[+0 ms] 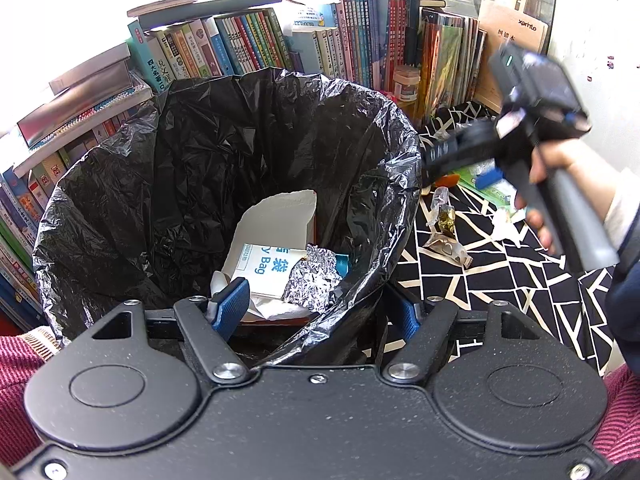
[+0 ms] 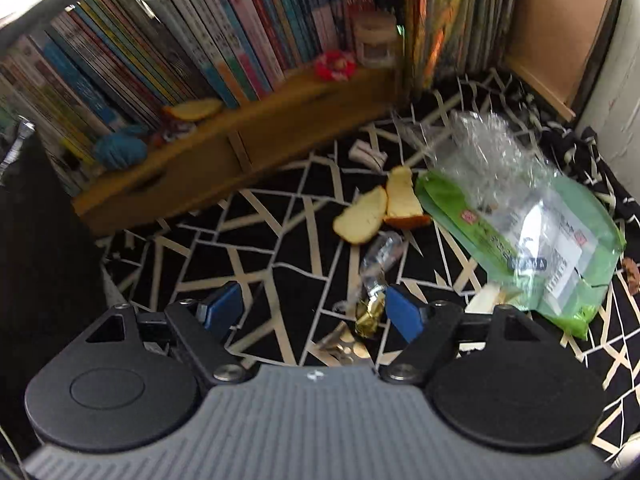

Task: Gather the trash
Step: 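Return the right gripper to the pile and grasp a gold foil wrapper, then carry the gold wrapper with the right gripper over the bin and release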

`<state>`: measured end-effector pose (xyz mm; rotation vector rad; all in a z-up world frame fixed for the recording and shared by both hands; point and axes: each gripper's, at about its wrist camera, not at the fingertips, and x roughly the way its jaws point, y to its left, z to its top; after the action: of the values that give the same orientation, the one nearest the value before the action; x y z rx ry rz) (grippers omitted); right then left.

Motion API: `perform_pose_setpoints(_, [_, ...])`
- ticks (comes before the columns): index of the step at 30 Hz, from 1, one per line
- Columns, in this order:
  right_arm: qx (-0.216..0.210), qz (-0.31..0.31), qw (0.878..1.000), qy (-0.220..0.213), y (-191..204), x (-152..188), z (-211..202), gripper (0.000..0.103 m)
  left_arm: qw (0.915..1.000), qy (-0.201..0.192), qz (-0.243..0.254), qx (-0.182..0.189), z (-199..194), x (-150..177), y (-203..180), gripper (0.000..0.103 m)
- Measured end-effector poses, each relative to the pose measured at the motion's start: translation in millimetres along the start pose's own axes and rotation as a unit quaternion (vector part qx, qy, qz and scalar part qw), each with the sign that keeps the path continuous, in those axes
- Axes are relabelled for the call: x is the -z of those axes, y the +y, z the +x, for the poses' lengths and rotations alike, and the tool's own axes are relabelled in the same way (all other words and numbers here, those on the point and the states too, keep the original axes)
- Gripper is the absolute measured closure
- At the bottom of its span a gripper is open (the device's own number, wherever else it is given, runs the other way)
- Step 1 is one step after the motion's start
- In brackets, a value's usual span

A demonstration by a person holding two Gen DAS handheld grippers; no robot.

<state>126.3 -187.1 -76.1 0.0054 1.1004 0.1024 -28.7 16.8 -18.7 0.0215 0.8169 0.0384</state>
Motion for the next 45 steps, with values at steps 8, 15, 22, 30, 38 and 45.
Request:
perform_pose_setpoints(8, [0.034,0.009,0.998,0.057,-14.2,14.9,47.4,0.018,1.0,0.0,-0.001,0.001,0.2,0.1,0.7,0.032])
perform_pose_setpoints(15, [0.022,-0.005,0.997,0.072,-10.1,27.8,71.7,0.03,1.0,0.0,-0.001,0.001,0.2,0.2,0.9,0.032])
perform_pose_setpoints(22, [0.021,-0.019,0.996,0.09,-1.6,35.3,78.5,0.043,1.0,0.001,-0.002,0.002,0.1,0.2,1.0,0.032])
perform_pose_setpoints(30, [0.029,-0.011,0.995,0.091,0.0,37.7,79.3,0.079,1.0,0.0,-0.001,0.001,0.2,0.2,1.0,0.032])
perform_pose_setpoints(38, [-0.021,-0.009,0.998,0.055,11.1,25.6,48.7,0.081,1.0,0.001,-0.002,0.001,0.2,-0.1,1.4,0.032])
perform_pose_setpoints(45, [-0.08,-0.015,0.997,-0.006,26.8,11.5,-2.2,0.081,1.0,0.001,-0.002,0.002,0.2,-0.1,1.5,0.031])
